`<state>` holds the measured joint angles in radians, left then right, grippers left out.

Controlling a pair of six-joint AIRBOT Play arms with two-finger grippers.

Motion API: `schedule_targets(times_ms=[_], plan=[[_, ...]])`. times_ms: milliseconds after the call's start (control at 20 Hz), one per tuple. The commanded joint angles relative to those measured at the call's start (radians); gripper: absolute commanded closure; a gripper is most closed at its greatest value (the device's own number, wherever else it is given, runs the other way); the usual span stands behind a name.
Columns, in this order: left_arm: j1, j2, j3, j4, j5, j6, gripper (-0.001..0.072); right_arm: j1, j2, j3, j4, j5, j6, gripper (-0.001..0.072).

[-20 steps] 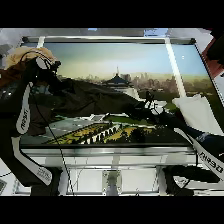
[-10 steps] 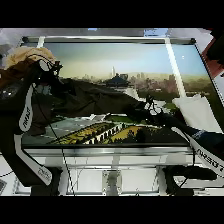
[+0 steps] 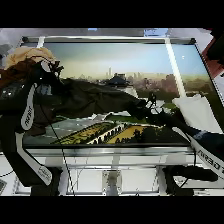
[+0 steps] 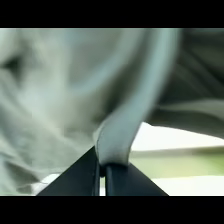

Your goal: Fold the shirts.

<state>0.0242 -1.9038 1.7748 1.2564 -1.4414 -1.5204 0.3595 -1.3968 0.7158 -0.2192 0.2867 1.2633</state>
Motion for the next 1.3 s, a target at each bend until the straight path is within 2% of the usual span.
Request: schedule_targets(times_ms=[0,150,250,400,500,700,800,900,1050,1150,1250], plan=[[0.001,0.018,0.111,-0.001,-0.108,0.003,0.0694,-0.053,0.134,0.036,-0.056,-0.008,-0.119,0.0684],[0.001,0.087,0.272,-0.005,-0.269,0.03,0.0694,-0.148,0.355,0.109,-0.272,0.063,-0.105,0.0685],[0.0,0.199,0.294,-0.024,-0.311,0.029,0.0694,-0.214,0.504,0.162,-0.357,0.157,-0.1,0.0686],[0.0,0.4,0.294,-0.145,-0.381,0.051,0.0694,-0.277,0.693,0.256,-0.447,0.279,-0.1,0.0686],[0.0,0.543,0.294,-0.211,-0.397,0.071,0.0694,-0.288,0.791,0.327,-0.507,0.317,-0.098,0.0686],[0.0,0.798,0.294,-0.196,-0.357,0.081,0.0694,-0.288,0.904,0.452,-0.705,0.317,0.004,0.0686],[0.0,0.87,0.279,-0.186,-0.286,0.081,0.0694,-0.288,0.907,0.479,-0.798,0.286,0.053,0.0686],[0.0,0.883,0.226,-0.187,-0.278,0.08,0.0695,-0.288,0.858,0.476,-0.859,0.272,0.104,0.0686],[0.0,0.879,-0.033,-0.187,-0.242,0.078,0.0694,-0.287,0.687,0.475,-0.856,0.333,0.133,0.0686],[-0.008,0.876,-0.302,-0.181,-0.121,0.11,0.0694,-0.286,0.529,0.471,-0.834,0.383,0.132,0.0686],[-0.025,0.856,-0.578,-0.173,0.106,0.177,0.0694,-0.285,0.366,0.448,-0.83,0.388,0.132,0.0685]])
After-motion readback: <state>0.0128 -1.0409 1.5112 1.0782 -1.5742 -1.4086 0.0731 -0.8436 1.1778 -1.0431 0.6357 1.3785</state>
